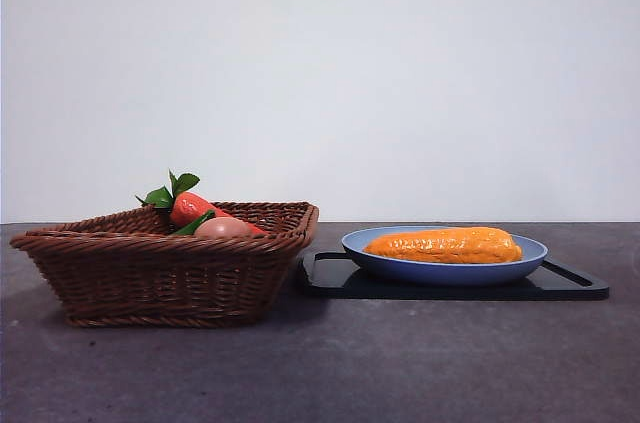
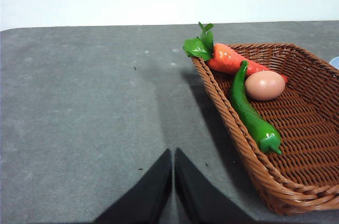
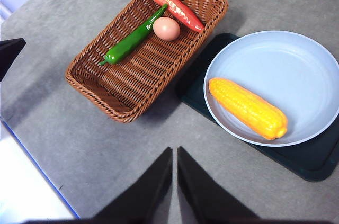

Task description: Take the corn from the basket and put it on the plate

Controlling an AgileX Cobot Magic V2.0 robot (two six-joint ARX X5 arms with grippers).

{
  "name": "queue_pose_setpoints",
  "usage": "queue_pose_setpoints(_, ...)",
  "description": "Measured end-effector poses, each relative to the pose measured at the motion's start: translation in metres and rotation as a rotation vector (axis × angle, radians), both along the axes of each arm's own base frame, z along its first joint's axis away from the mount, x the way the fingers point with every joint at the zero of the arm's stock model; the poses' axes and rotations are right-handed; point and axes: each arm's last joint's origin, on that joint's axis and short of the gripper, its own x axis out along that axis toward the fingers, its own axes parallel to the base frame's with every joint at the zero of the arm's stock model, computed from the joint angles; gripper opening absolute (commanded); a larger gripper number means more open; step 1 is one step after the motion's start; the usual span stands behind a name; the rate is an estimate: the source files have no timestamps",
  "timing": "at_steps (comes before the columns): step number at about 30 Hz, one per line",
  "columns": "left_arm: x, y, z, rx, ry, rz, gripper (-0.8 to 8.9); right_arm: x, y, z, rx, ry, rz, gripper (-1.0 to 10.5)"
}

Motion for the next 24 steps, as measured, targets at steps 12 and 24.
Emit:
queue_pose_setpoints(12, 0.000, 0.000, 0.000, 0.000, 0.000, 0.000, 0.07, -0.022, -0.022, 0.020, -0.032, -0.337, -0.115, 0.0)
queue_pose_setpoints(24, 0.000, 0.000, 0.000, 0.000, 0.000, 0.000, 0.07, -0.058, -0.043, -0.064, -0.019, -0.702, -0.353, 0.0)
